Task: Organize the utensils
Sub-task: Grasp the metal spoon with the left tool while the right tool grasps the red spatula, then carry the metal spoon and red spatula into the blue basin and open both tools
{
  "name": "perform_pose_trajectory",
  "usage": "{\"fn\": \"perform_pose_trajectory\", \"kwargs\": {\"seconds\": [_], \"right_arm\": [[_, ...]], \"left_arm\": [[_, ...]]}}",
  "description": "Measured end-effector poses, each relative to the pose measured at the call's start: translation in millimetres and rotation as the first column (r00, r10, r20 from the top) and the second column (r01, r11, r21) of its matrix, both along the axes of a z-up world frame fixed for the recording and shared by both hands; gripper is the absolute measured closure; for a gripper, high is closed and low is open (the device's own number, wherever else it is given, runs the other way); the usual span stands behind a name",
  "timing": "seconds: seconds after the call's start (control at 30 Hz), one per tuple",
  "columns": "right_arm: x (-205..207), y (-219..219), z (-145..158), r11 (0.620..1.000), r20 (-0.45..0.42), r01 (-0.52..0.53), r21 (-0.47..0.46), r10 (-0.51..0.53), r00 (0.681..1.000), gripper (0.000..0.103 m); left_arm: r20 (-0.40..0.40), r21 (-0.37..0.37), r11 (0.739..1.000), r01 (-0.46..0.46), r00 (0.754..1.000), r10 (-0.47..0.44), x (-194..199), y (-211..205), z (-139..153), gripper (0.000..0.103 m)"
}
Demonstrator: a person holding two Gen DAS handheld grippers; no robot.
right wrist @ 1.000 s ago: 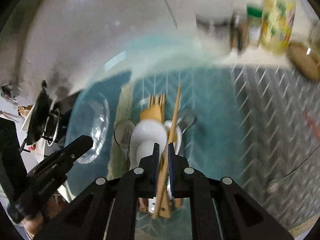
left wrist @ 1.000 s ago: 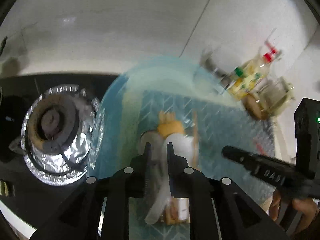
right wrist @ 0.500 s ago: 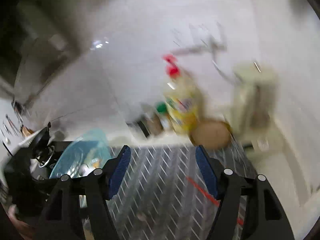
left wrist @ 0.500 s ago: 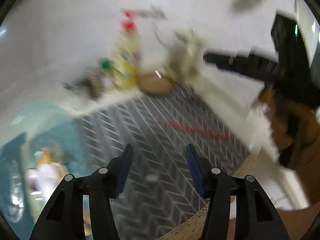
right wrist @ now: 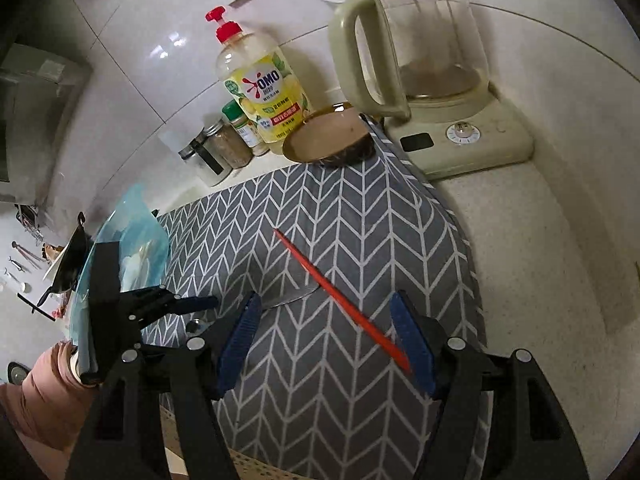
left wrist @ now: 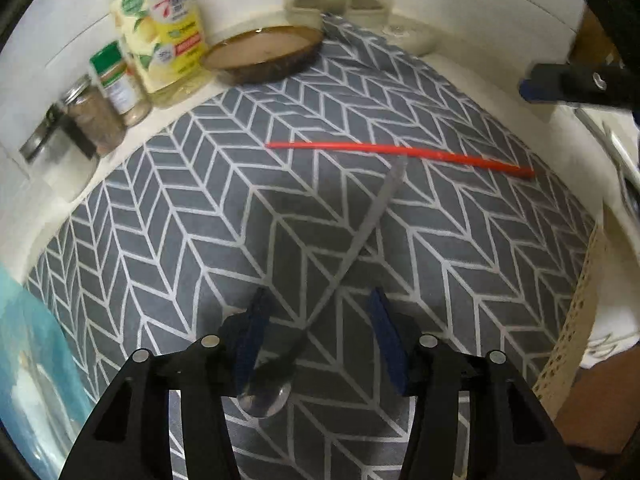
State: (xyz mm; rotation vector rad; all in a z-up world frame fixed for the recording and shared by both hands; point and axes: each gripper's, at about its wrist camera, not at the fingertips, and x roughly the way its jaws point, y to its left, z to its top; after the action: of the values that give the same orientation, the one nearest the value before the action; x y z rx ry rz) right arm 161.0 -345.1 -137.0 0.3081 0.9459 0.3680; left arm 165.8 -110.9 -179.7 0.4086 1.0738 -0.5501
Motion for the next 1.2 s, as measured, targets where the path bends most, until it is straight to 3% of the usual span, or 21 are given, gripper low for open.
{"fn": "perform_pose_trajectory", "kwargs": {"seconds": [0.03, 0.1, 0.13, 0.27, 0.33, 0.4, 0.47, 0.53, 0.6, 0.7, 0.8, 0.93, 0.97, 1.1, 1.2], "right_arm": [[2.0, 0.3, -1.3, 1.000, 0.000, -0.014, 0.003, 0.014, 1.000, 0.038], [6.0, 3.4, -3.5, 0.999, 0.002, -0.047, -0.003, 0.047, 0.999, 0.037], [8.6, 6.3, -6.2, 0.997, 0.005, -0.070, -0.008, 0.070, 0.997, 0.037], [19.3, 21.3, -23.0, 0.988, 0.020, -0.144, -0.062, 0.146, 0.989, 0.037], [23.1, 29.3, -31.4, 0.979, 0.031, -0.171, -0.113, 0.176, 0.984, 0.038], [27.0, 39.5, -37.3, 0.960, 0.040, -0.192, -0.202, 0.204, 0.978, 0.039], [31.1, 44.4, -40.4, 0.950, 0.053, -0.202, -0.237, 0.221, 0.974, 0.049], [39.1, 49.7, -47.1, 0.942, 0.037, -0.221, -0.252, 0.238, 0.971, 0.069], [47.7, 55.9, -55.5, 0.934, 0.010, -0.235, -0.270, 0.247, 0.969, 0.070], [50.5, 62.4, -57.0, 0.926, 0.036, -0.234, -0.297, 0.256, 0.966, 0.070], [47.8, 71.2, -58.7, 0.894, 0.067, -0.221, -0.389, 0.267, 0.961, 0.092], [38.6, 79.3, -58.6, 0.856, 0.099, -0.205, -0.475, 0.283, 0.954, 0.097], [37.1, 79.8, -58.2, 0.859, 0.102, -0.199, -0.472, 0.277, 0.955, 0.097], [36.4, 68.4, -42.3, 0.939, 0.096, -0.137, -0.316, 0.175, 0.980, 0.097], [33.7, 65.3, -23.5, 0.975, 0.091, -0.089, -0.201, 0.109, 0.990, 0.097]], "left_arm": [[-0.009, -0.009, 1.000, 0.001, 1.000, -0.001, 0.2, 1.0, 0.4, 0.058], [-0.021, -0.033, 0.999, -0.001, 1.000, 0.000, -0.5, 2.6, 1.3, 0.077], [-0.004, -0.025, 1.000, -0.008, 1.000, 0.008, -2.5, 1.2, 1.8, 0.094], [0.010, -0.006, 1.000, -0.022, 1.000, 0.022, -7.7, -5.9, 2.3, 0.100], [-0.042, -0.040, 0.997, -0.068, 0.997, 0.066, -2.1, -1.4, 3.5, 0.100], [-0.038, -0.074, 0.993, -0.095, 0.995, 0.092, -2.6, 7.4, 12.4, 0.100], [-0.033, -0.083, 0.990, -0.111, 0.994, 0.108, -3.7, 15.2, 20.8, 0.100], [-0.030, -0.104, 0.986, -0.134, 0.991, 0.132, -3.7, 23.9, 29.2, 0.100], [-0.027, -0.119, 0.981, -0.154, 0.988, 0.152, -2.9, 29.4, 35.1, 0.100], [-0.016, -0.124, 0.977, -0.172, 0.985, 0.172, -1.9, 34.5, 42.9, 0.100], [-0.023, -0.125, 0.973, -0.196, 0.981, 0.195, 0.8, 37.5, 45.5, 0.100], [-0.030, -0.153, 0.960, -0.234, 0.972, 0.232, 2.6, 41.5, 55.2, 0.100], [-0.032, -0.159, 0.958, -0.240, 0.971, 0.238, 2.1, 43.0, 57.5, 0.100], [-0.019, -0.201, 0.943, -0.264, 0.964, 0.265, 1.0, 52.7, 74.7, 0.100], [-0.013, -0.232, 0.930, -0.284, 0.957, 0.289, 0.8, 63.2, 89.6, 0.100]]}}
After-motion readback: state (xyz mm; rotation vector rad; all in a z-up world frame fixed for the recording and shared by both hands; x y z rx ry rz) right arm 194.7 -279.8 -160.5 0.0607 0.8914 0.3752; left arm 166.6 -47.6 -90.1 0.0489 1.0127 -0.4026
